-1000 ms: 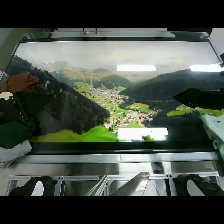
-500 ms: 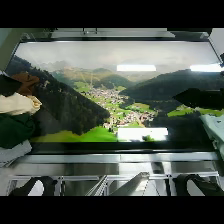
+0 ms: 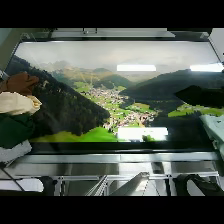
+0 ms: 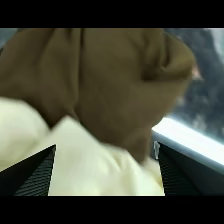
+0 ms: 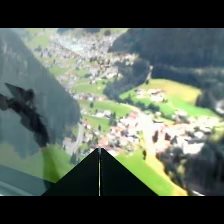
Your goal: Fold the shirts.
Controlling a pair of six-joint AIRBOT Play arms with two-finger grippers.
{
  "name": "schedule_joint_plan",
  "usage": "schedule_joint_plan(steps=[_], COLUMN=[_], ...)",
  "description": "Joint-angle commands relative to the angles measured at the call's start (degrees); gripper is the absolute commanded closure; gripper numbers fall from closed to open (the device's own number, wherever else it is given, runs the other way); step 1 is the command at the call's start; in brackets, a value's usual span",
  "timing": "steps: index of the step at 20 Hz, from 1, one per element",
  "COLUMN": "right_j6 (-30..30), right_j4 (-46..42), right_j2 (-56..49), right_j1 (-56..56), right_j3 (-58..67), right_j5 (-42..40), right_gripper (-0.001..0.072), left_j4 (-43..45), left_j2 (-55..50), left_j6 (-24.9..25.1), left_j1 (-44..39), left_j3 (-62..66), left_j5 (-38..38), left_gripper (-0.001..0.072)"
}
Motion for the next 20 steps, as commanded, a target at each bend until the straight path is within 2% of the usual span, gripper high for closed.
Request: schedule_joint_plan(steps=[1, 3, 6, 7, 8, 9, 10, 12, 14, 16, 18, 20], right_j6=[0.0, 0.0, 0.0, 0.0, 0.0, 0.0, 0.0, 0.0, 0.0, 0.0, 0.0, 0.0], right_j4=[0.7, 0.7, 0.7, 0.7, 0.7, 0.7, 0.7, 0.7, 0.7, 0.8, 0.7, 0.8], right_j2=[0.0, 0.0, 0.0, 0.0, 0.0, 0.0, 0.0, 0.0, 0.0, 0.0, 0.0, 0.0], right_j1=[0.0, 0.0, 0.0, 0.0, 0.0, 0.0, 0.0, 0.0, 0.0, 0.0, 0.0, 0.0], right_j3=[0.0, 0.0, 0.0, 0.0, 0.0, 0.0, 0.0, 0.0, 0.0, 0.0, 0.0, 0.0], right_j5=[-0.5, 0.0, 0.0, 0.1, 0.0, 0.0, 0.0, 0.2, 0.2, 0.2, 0.2, 0.0], right_gripper=[0.069, 0.0689, 0.0689, 0.0689, 0.0689, 0.069, 0.0689, 0.069, 0.0689, 0.069, 0.0689, 0.0689], left_j4=[0.9, 0.9, 0.9, 0.9, 0.9, 0.9, 0.6, -1.7, -8.2, -20.7, -36.3, -46.8], left_j2=[-16.9, -22.1, -27.8, -28.2, -28.0, -27.8, -27.7, -26.3, -21.2, -12.5, -2.6, 5.8], left_j6=[0.4, 0.5, 0.4, 0.4, 0.5, 0.5, 0.5, 0.5, 0.6, 0.7, 4.8, 6.1], left_j1=[-1.9, -3.4, -5.1, -5.4, -5.8, -6.0, -6.0, -6.7, -8.1, -10.3, -13.2, -17.3], left_j3=[13.1, 18.1, 23.0, 21.9, 20.2, 19.6, 20.3, 24.2, 25.5, 22.5, 17.5, 13.6], left_j5=[3.3, 6.1, 5.4, 5.1, 4.7, 2.6, -0.4, -7.7, -11.9, -13.0, -15.5, -17.9], left_gripper=[0.0003, 0.0003, 0.0005, 0.0047, 0.0251, 0.0599, 0.0691, 0.0689, 0.0688, 0.0687, 0.0686, 0.0686])
